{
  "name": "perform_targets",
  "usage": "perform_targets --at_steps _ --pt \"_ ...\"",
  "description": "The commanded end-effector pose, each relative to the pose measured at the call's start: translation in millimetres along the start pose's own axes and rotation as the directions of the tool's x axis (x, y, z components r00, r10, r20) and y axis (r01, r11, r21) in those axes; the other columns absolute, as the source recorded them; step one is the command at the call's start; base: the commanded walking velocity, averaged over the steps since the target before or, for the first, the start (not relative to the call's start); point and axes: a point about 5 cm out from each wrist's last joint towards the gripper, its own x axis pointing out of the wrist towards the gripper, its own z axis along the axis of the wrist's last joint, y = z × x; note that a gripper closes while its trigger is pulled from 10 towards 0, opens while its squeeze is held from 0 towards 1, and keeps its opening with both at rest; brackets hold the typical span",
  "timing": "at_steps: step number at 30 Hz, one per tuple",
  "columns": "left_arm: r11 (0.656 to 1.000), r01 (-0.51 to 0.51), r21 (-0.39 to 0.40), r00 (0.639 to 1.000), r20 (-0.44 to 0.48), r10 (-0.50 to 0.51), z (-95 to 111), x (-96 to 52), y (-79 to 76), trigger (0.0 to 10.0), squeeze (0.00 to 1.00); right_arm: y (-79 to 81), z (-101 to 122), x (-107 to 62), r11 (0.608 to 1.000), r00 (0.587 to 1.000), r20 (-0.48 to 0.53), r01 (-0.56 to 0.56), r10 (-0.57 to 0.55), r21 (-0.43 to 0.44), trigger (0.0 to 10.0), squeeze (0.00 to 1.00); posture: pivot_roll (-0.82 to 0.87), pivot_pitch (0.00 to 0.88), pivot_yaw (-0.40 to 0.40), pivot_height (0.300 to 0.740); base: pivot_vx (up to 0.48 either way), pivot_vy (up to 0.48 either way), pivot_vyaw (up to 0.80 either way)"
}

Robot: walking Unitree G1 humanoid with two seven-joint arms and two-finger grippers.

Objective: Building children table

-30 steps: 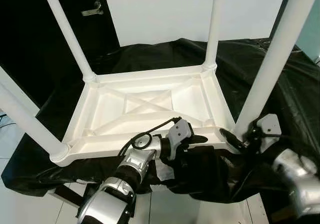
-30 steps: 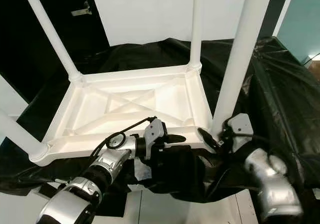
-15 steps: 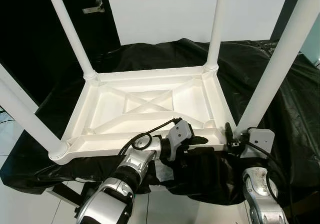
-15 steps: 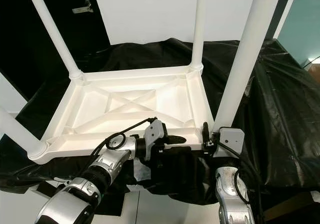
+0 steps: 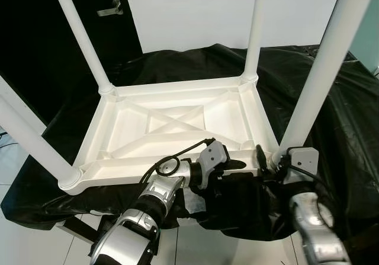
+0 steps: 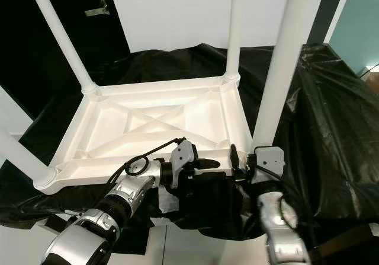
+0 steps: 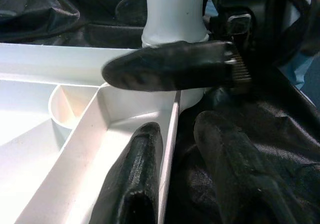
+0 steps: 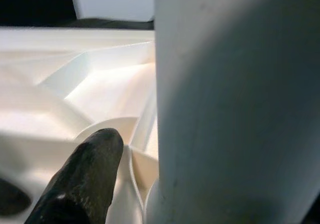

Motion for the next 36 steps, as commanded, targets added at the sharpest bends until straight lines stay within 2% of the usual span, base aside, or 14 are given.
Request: perform_targets --at_steps 1,2,5,14,15,22,28,30,31,32,33,34,35,36 --pt "0.986 0.103 -0.133 0.984 -0.132 -0.120 -37 -0.4 -23.8 10.0 0.00 9.1 8 6.9 0.996 0.995 0.046 -0.091 0.090 0.015 10.0 0.00 -0.16 0.000 0.077 0.740 0.000 0.000 0.00" --pt "0.986 0.105 -0.131 0.984 -0.130 -0.122 -36 1.0 -24.1 10.0 0.00 -1.3 15 6.1 0.980 0.977 0.069 -0.201 0.201 -0.008 10.0 0.00 -0.17 0.000 0.078 0.740 0.000 0.000 0.00" --pt "0.986 0.106 -0.132 0.984 -0.130 -0.124 -36 1.5 -24.3 10.0 0.00 -14.8 22 5.7 0.964 0.962 0.069 -0.263 0.266 -0.042 10.0 0.00 -0.17 0.000 0.078 0.740 0.000 0.000 0.00" --pt "0.986 0.103 -0.130 0.984 -0.133 -0.120 -37 0.0 -23.4 10.0 0.00 -33.8 24 5.1 0.946 0.948 0.026 -0.315 0.318 -0.080 10.0 0.00 -0.16 0.000 0.076 0.740 0.000 0.000 0.00" --pt "0.986 0.100 -0.131 0.984 -0.133 -0.118 -37 -0.7 -23.5 10.0 0.00 -34.2 20 2.2 0.935 0.936 0.000 -0.351 0.352 -0.051 0.0 0.00 -0.16 0.000 0.077 0.740 0.000 0.000 0.00" --pt "0.986 0.097 -0.132 0.983 -0.139 -0.116 -38 -4.3 -22.8 10.0 0.00 -37.8 7 -6.5 0.905 0.903 -0.076 -0.425 0.423 -0.011 0.0 0.00 -0.15 0.000 0.085 0.740 0.000 0.000 0.00" --pt "0.987 0.101 -0.129 0.982 -0.143 -0.119 -38 -5.2 -22.3 10.0 0.00 -39.6 5 -5.5 0.917 0.914 -0.083 -0.399 0.397 -0.013 0.0 0.00 -0.16 0.000 0.090 0.740 0.000 0.000 0.00" --pt "0.986 0.107 -0.127 0.982 -0.145 -0.125 -38 -5.0 -22.2 10.0 0.00 -37.9 -2 -0.9 0.969 0.968 -0.070 -0.244 0.241 -0.042 0.0 0.00 -0.16 0.000 0.095 0.740 0.000 0.000 0.00" --pt "0.986 0.107 -0.127 0.982 -0.145 -0.125 -38 -5.0 -22.2 10.0 0.00 -37.9 -2 -0.9 0.969 0.968 -0.070 -0.244 0.241 -0.042 0.0 0.00 -0.16 0.000 0.095 0.740 0.000 0.000 0.00" --pt "0.986 0.109 -0.126 0.981 -0.146 -0.127 -37 -5.1 -22.1 10.0 0.00 -34.7 -6 0.3 0.996 0.995 -0.046 -0.088 0.088 -0.015 0.0 0.00 -0.16 0.000 0.093 0.740 0.000 0.000 0.00" --pt "0.986 0.109 -0.126 0.981 -0.146 -0.127 -37 -5.1 -22.1 10.0 0.00 -34.7 -6 0.3 0.996 0.995 -0.046 -0.088 0.088 -0.015 0.0 0.00 -0.16 0.000 0.093 0.740 0.000 0.000 0.00" --pt "0.986 0.110 -0.124 0.981 -0.147 -0.127 -37 -5.0 -21.9 10.0 0.00 -27.5 -8 -2.5 0.997 0.997 -0.024 0.075 -0.075 0.019 0.0 0.00 -0.16 0.000 0.093 0.740 0.000 0.000 0.00" --pt "0.986 0.110 -0.124 0.981 -0.147 -0.127 -37 -5.0 -21.9 10.0 0.00 -27.5 -8 -2.5 0.997 0.997 -0.024 0.075 -0.075 0.019 0.0 0.00 -0.16 0.000 0.093 0.740 0.000 0.000 0.00" --pt "0.986 0.109 -0.123 0.981 -0.146 -0.127 -37 -4.9 -21.7 10.0 0.00 -18.8 -9 -6.9 0.981 0.982 -0.024 0.189 -0.188 0.048 0.0 0.00 -0.15 0.000 0.089 0.740 0.000 0.000 0.00"
